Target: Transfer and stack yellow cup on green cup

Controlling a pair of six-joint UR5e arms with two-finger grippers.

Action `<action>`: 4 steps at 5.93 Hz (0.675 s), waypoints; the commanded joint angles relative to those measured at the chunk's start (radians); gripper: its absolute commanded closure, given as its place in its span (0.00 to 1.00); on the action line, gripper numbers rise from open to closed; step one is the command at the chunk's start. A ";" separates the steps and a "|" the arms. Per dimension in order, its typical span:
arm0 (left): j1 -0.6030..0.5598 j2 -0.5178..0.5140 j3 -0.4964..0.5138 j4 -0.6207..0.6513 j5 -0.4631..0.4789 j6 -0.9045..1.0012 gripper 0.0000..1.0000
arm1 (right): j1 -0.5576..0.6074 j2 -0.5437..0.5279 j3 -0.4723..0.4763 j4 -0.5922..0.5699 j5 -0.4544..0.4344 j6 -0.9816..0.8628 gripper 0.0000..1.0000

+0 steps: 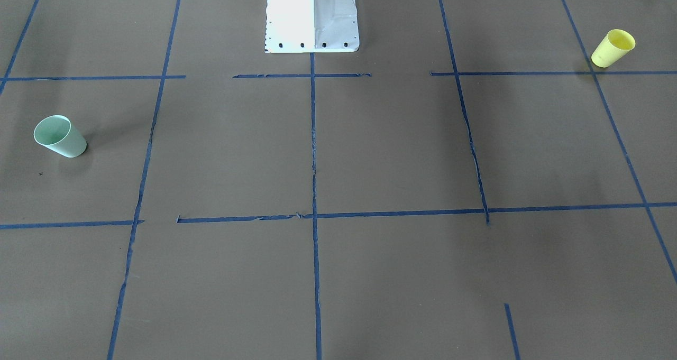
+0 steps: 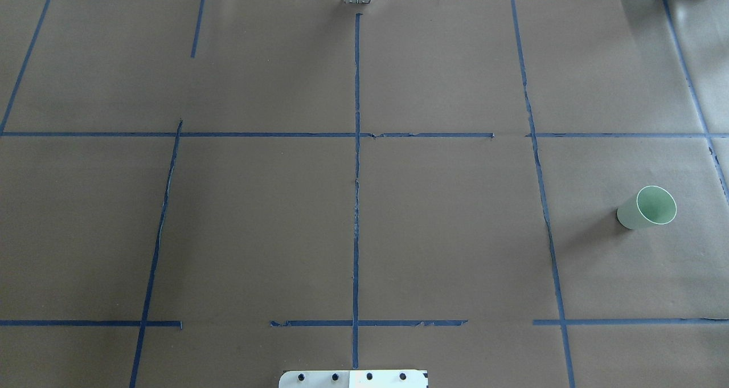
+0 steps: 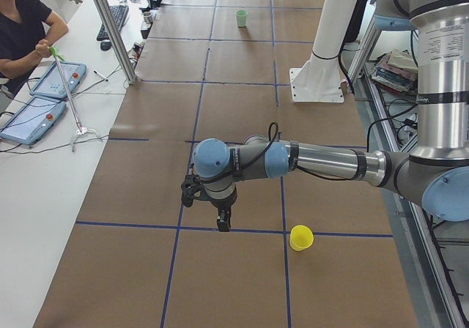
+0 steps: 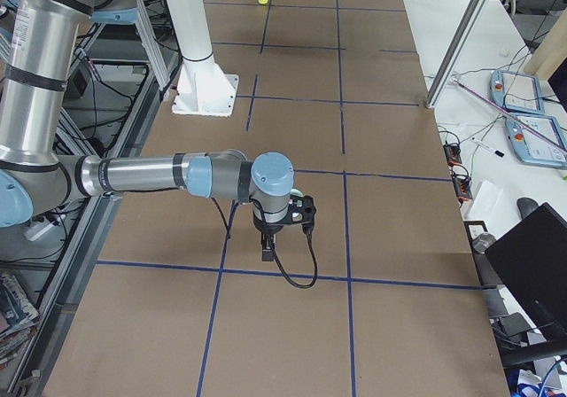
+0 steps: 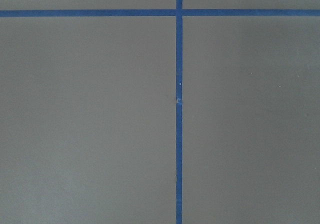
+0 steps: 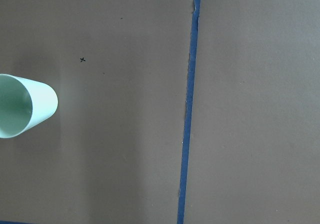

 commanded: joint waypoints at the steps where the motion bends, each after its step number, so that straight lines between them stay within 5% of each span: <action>1: 0.000 0.001 -0.019 0.002 0.001 -0.001 0.00 | 0.000 0.001 0.000 0.001 0.003 -0.002 0.00; 4: -0.004 0.020 -0.082 -0.007 -0.009 0.002 0.00 | 0.000 0.000 0.003 0.001 0.009 -0.002 0.00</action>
